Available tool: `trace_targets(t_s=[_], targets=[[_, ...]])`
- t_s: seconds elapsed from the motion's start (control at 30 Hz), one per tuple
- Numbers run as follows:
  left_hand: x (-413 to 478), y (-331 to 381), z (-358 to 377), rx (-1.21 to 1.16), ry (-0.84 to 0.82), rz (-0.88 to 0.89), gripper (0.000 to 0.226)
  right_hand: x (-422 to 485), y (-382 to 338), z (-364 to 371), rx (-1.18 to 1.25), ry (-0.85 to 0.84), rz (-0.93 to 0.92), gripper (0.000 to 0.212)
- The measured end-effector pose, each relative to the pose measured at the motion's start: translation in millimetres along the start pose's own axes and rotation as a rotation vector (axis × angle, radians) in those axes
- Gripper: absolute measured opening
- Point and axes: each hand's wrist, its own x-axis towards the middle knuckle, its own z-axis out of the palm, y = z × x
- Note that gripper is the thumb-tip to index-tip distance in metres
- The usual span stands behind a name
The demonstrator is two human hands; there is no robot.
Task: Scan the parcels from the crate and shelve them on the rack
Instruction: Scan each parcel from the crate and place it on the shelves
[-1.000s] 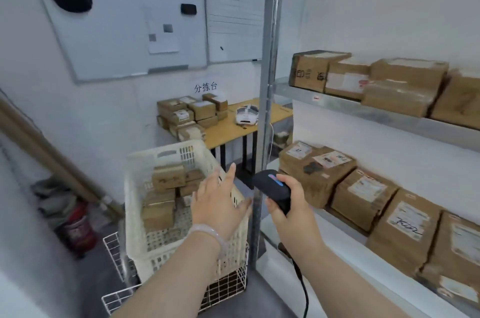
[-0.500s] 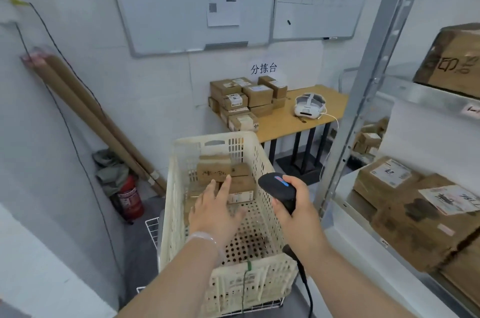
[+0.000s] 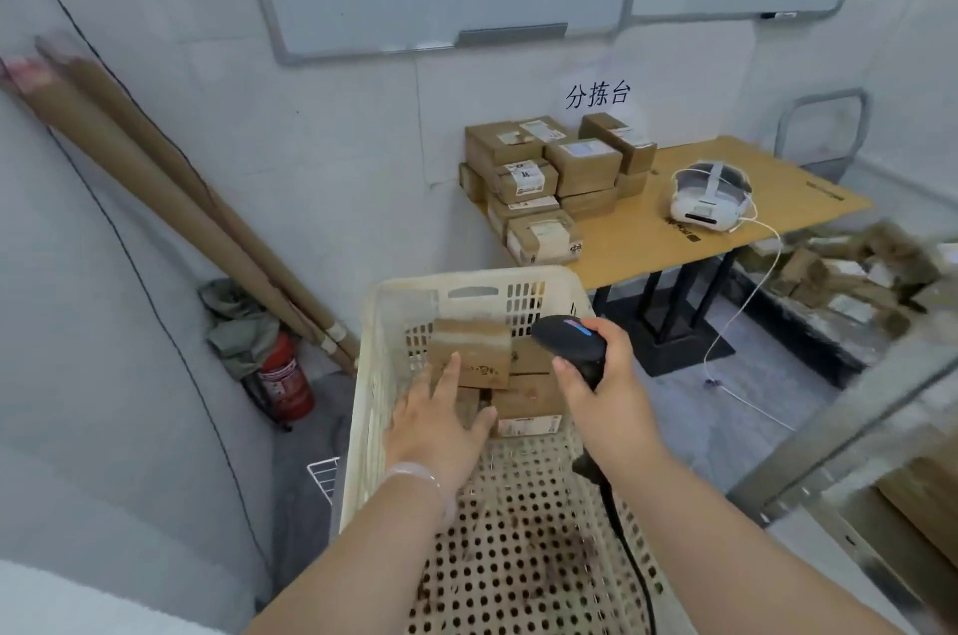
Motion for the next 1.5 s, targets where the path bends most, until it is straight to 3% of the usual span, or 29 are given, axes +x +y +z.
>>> trace_targets(t_s=[0.43,0.73,0.93,1.1,1.37,1.5], targets=[[184,-43,63,-0.016,-0.183,-0.143,0.076,153,93,97,-0.058,0.008,0.209,0.046],[258,-63,119,-0.171,-0.163,-0.314,0.082,204,167,151,-0.046,-0.031,0.244,0.044],[263,-67,137,-0.233,-0.120,-0.334,0.079,210,188,166,-0.019,-0.085,0.274,0.044],[255,-64,130,-0.323,-0.049,-0.417,0.078,192,183,160,0.047,-0.033,0.289,0.044],[213,-37,91,-0.334,-0.030,-0.405,0.091,144,131,120,0.060,0.016,0.219,0.052],[179,-18,64,-0.346,-0.065,-0.426,0.098,106,102,92,0.092,0.085,0.204,0.043]])
